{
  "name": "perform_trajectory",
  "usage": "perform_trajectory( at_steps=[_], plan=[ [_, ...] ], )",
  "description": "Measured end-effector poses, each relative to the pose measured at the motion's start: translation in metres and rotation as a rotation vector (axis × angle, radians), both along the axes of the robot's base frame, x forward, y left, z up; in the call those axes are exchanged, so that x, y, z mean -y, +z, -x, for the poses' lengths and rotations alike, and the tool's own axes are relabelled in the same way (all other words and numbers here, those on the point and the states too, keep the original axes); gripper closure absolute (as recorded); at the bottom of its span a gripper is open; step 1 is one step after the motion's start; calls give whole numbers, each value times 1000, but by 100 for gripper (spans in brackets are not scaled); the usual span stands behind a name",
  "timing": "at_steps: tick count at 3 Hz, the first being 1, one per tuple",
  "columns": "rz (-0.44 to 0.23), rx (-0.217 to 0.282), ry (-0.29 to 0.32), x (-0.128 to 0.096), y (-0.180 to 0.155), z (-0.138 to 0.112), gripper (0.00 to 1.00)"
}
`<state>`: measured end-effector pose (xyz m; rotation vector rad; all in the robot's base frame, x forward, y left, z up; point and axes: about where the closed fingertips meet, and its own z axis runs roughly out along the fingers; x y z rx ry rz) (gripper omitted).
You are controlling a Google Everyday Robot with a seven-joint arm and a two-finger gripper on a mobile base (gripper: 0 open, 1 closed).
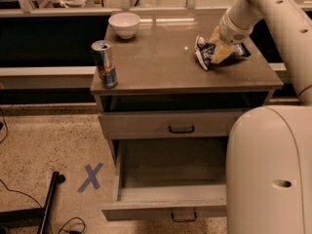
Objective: Place blue chip bag into middle drawer
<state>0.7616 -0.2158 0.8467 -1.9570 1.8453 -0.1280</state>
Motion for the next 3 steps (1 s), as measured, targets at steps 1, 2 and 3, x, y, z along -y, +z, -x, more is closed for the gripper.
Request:
perform_trajectory(
  at_steps=[1,2,3],
  plan=[
    [-178,58,5,5,36,20,92],
    [-389,130,9,29,101,79,100],
    [-465,96,-55,52,118,141,100]
  ],
)
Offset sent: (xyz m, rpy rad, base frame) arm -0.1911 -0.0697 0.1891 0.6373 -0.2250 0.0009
